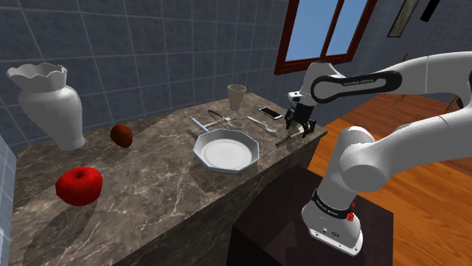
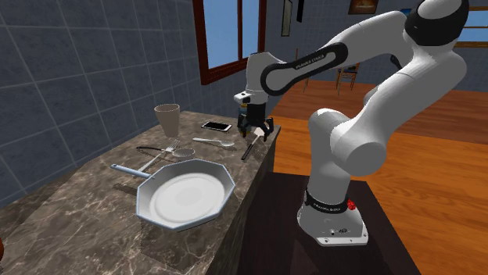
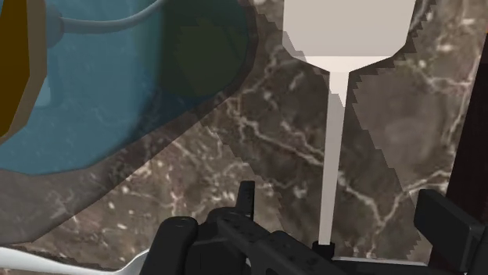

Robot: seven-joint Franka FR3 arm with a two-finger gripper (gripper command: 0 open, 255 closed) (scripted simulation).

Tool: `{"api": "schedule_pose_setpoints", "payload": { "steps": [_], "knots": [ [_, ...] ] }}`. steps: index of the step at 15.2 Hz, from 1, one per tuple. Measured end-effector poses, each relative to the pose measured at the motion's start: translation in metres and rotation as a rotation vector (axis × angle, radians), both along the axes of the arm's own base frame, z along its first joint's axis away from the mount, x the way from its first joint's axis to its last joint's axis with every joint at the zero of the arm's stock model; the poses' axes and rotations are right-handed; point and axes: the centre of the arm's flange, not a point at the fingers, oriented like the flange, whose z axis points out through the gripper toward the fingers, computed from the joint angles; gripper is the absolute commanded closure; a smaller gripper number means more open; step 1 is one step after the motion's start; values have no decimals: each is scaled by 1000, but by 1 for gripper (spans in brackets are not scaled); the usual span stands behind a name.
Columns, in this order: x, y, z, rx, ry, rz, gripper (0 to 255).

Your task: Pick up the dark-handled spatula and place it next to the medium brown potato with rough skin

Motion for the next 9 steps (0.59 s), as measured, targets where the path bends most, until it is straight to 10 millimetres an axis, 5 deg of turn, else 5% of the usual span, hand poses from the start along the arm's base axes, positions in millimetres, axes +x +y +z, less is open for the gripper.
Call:
{"api": "schedule_pose_setpoints", "payload": {
  "steps": [5,6,9],
  "knots": [
    [0,0,-1,0,0,0,0],
    [0,0,-1,0,0,0,255],
    [0,0,-1,0,0,0,255]
  ]
}}
